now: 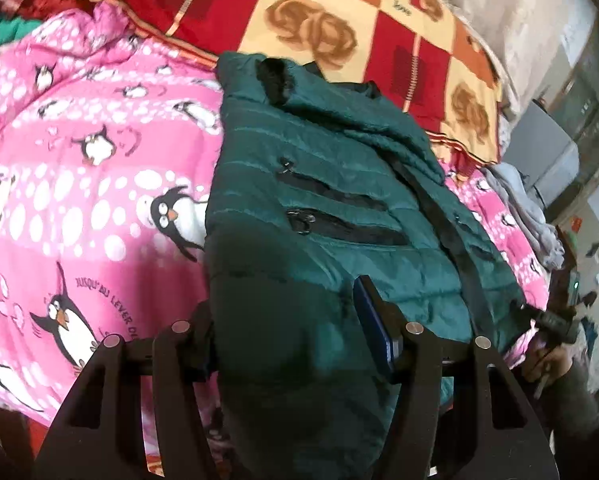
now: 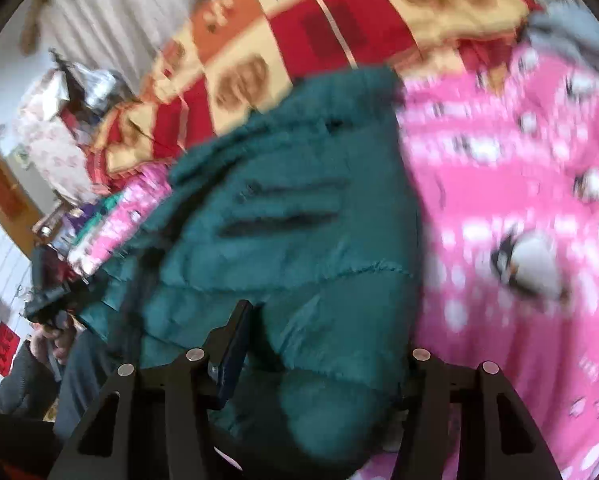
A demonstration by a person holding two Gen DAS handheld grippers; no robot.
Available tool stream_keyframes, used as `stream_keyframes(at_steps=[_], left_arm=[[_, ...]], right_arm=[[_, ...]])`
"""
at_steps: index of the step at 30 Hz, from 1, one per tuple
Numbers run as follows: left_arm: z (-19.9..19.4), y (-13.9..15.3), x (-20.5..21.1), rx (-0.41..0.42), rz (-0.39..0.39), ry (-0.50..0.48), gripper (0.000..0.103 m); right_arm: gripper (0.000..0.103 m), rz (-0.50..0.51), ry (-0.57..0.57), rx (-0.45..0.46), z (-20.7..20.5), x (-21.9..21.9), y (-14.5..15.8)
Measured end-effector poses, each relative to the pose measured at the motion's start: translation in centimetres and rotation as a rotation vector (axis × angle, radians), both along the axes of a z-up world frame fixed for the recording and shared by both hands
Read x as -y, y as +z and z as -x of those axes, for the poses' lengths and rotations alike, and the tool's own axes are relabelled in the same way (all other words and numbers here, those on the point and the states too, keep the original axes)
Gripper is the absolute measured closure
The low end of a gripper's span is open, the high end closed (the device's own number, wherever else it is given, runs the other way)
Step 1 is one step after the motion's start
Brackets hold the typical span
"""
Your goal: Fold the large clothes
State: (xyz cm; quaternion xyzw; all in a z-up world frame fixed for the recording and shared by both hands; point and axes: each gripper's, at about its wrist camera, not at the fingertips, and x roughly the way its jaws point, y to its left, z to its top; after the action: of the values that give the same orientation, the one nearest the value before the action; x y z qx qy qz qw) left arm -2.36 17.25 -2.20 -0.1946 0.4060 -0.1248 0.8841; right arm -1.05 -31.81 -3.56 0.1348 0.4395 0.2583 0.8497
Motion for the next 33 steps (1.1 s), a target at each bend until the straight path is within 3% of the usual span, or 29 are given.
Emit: stream_keyframes(at_steps=[10,11,12,15,18,25,33], left_arm=[[-0.4,-0.5,0.6,-0.055,-0.042,0.01,0.044],[-0.4,-0.4,0.8,-0.062,-0.061,0.01,0.045],[-0.5,-0.2,1.0,-0.063,-0.087,0.011,0.046],[0.1,0.7,1.6,-0.022,-0.157,0.044,0.074],[1.1,1.7,1.7,0.03,-0.169,0.063,0.086],[3.9,5.2,0.9,0.09,-0.201,0.062,0.086],[8.6,6.2,-0.3,0.083,-0.123,0.072,0.086]], right_arm=[[0.047,0.011,-0.03,0.028,0.1,-0.3,-0.2],[0.048,0.027,-0.026,0.029,0.1,-0.4,0.1],[0.056,0.054,-0.017,0.054,0.3,-0.7,0.7],[0.073,0.091,0.0,0.175,1.2,-1.6,3.0],[0.085,0.097,-0.04,0.218,1.7,-1.7,4.5],[0.088,0.063,-0.066,0.245,4.8,-1.8,8.2],[0.088,0.034,-0.054,0.228,9.4,-1.0,9.6]])
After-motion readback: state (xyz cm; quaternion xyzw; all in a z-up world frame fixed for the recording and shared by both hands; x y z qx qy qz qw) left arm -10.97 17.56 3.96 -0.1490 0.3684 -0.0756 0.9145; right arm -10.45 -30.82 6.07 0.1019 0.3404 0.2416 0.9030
